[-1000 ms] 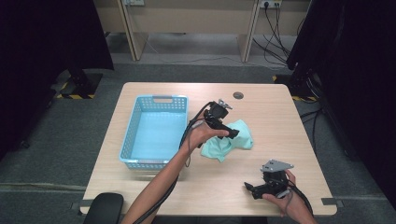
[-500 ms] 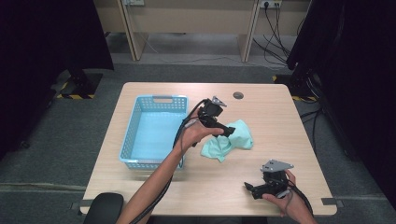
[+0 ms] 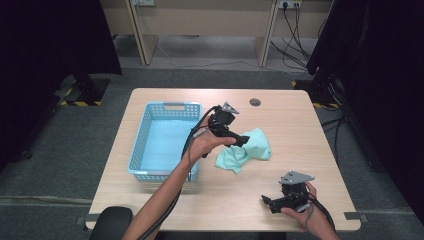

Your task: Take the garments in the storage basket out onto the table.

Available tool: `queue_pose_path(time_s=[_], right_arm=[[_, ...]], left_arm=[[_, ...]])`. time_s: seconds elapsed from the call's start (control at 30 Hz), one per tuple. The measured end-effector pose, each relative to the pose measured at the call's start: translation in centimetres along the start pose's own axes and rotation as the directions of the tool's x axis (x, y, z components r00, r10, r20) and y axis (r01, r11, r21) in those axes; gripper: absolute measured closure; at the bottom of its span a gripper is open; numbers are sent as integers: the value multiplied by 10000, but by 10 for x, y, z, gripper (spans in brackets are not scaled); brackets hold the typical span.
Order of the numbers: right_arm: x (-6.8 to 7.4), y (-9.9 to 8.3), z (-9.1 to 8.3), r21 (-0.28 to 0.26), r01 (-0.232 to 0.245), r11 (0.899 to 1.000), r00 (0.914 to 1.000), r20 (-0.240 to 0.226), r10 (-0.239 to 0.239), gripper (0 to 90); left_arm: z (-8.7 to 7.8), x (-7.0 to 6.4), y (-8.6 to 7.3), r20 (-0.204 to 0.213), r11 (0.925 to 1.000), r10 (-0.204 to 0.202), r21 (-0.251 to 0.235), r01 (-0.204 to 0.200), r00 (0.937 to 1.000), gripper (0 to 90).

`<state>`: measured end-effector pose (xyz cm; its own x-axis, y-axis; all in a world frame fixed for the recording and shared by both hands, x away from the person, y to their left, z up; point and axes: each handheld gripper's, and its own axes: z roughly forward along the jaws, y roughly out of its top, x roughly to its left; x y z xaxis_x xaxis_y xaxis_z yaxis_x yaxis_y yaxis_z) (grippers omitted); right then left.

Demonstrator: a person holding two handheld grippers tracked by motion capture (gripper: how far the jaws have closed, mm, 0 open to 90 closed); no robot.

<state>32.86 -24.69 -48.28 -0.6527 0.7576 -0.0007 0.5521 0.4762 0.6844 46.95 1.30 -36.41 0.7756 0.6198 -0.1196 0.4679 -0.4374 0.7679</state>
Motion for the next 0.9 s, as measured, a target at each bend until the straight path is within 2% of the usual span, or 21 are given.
queue_pose_path(time_s=[0.5,0.9], right_arm=[[0,0,0,0,-1,10000,10000,-1,1,3],[0,0,0,-4,-10,10000,10000,-4,10,2]], left_arm=[[-7,0,0,-16,9999,22,-100,-22,10000,46],[-22,6,-9,-118,9992,-96,-380,91,9999,46]])
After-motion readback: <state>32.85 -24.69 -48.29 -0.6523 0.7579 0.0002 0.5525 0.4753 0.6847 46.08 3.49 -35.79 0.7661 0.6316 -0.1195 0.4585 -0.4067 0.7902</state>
